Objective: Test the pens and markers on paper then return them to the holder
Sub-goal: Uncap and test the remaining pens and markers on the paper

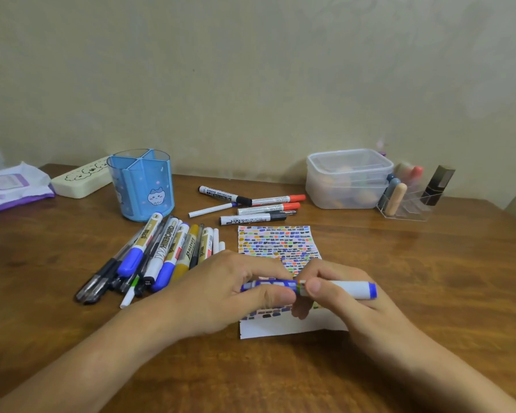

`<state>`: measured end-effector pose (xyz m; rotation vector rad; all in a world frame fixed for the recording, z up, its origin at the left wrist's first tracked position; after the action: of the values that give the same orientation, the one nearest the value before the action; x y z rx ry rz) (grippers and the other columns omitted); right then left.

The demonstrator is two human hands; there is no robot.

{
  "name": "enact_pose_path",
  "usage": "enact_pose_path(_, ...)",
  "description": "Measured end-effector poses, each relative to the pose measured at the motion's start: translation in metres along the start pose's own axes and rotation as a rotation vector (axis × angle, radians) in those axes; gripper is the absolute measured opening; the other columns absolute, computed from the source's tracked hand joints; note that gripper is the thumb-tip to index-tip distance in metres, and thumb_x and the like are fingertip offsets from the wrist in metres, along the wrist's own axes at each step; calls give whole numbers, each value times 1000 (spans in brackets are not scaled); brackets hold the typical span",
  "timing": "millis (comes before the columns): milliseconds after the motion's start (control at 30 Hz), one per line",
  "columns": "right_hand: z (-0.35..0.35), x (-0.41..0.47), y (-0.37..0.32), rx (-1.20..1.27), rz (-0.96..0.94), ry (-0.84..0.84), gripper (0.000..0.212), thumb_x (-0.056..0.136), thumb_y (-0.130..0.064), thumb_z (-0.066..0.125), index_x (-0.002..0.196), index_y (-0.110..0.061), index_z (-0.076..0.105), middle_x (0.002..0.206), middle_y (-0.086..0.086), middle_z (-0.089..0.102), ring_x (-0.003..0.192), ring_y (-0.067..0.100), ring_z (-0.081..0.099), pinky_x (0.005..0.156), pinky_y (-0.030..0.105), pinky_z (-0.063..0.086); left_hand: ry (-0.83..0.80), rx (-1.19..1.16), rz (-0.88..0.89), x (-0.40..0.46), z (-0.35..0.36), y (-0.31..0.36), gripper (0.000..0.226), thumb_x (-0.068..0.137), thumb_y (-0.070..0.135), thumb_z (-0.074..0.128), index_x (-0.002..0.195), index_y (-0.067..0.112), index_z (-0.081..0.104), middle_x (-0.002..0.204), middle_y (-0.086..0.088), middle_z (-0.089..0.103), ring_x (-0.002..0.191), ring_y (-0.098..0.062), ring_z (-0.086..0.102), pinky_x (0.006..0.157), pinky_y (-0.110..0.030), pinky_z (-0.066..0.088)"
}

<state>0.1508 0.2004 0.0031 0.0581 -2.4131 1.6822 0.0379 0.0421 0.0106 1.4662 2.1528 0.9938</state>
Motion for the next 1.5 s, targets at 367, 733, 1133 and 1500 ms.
enact_pose_path(367, -24, 18, 19, 355, 185, 132, 35, 78, -45, 51, 73, -20, 74, 71, 18, 71, 63, 31, 69, 65, 38, 58, 72, 389, -131, -8, -27, -5, 73, 64, 95, 41, 130, 63, 37, 84, 37, 48, 82, 11, 46, 65, -20, 34)
enact_pose_path(733, -9, 6, 11, 132, 186, 196, 23, 76, -19, 81, 91, -5, 70, 73, 13, 73, 64, 18, 68, 56, 24, 55, -180, 680, -196, -7, -18, -25, 86, 61, 95, 47, 139, 63, 27, 103, 21, 26, 98, -2, 25, 75, -16, 26)
enact_pose_path(1133, -3, 4, 18, -78, 164, 156, 11, 90, -14, 71, 83, -22, 67, 68, 13, 71, 58, 14, 67, 59, 31, 57, -149, 691, -162, -5, -13, -32, 83, 59, 96, 45, 134, 64, 25, 102, 22, 23, 95, -4, 21, 76, -23, 26)
enact_pose_path(1500, -7, 1, 18, -198, 125, 125, 12, 82, -14, 80, 83, -22, 71, 75, 1, 74, 63, 14, 64, 58, 33, 54, -148, 669, -143, -3, -14, -33, 77, 65, 94, 42, 134, 65, 27, 102, 24, 26, 100, 12, 22, 71, -12, 24)
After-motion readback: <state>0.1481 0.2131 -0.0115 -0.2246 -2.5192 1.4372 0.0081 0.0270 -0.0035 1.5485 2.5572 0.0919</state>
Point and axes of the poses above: each hand's wrist, its own x-axis towards the middle knuckle, its own z-axis out of the palm, y = z × x, the point moved 2 cm from there along x, towards the middle knuckle
